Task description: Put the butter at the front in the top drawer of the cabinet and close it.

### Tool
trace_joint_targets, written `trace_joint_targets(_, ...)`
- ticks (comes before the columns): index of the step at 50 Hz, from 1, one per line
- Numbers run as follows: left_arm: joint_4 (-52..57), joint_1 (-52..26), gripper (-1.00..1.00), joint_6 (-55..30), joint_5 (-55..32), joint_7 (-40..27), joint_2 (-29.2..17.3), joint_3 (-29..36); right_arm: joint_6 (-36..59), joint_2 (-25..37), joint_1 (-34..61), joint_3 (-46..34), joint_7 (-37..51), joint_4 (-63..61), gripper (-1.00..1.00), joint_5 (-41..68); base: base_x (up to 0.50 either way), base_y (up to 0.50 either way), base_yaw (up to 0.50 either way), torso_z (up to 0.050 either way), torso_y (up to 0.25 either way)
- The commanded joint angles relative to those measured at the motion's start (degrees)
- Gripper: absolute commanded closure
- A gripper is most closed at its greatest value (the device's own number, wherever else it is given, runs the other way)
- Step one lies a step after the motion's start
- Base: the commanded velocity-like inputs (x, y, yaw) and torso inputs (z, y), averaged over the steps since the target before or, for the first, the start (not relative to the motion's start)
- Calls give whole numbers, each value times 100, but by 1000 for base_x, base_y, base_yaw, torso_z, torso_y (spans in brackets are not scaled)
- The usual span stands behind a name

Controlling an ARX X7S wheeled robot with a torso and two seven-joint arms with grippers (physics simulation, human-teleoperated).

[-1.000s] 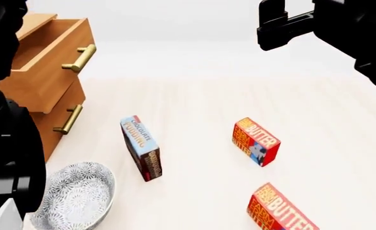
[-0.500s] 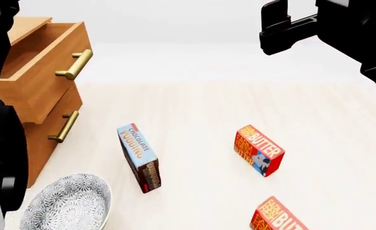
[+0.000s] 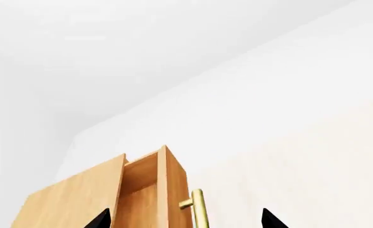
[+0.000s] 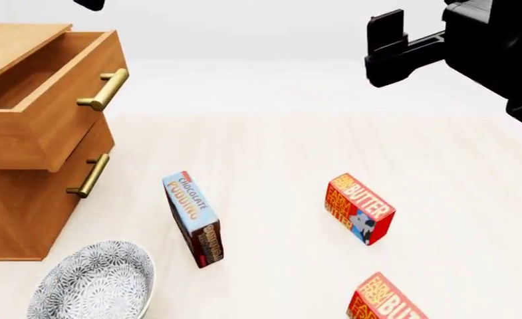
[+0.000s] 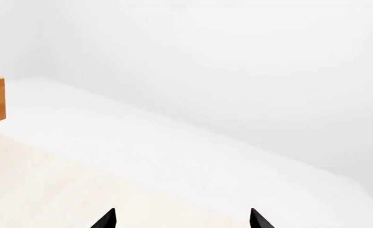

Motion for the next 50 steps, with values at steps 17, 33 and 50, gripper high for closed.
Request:
trace_joint_targets(17,-2875,-394,-100,836,-302,936,219,1246,-261,52,-140,-317,-428,27,-100,-312,0,0,0,0,0)
trace_joint_targets(33,-3699,-257,-100,1226,-5,929,351,1338,-342,58,-187,-373,-432,15,-100,-265,0,0,0,0,0)
trace_joint_targets(50,-5088,215,-100,1935,388,1694,805,1620,-467,121,-296,-405,-470,-10,-100,-262,0,0,0,0,0)
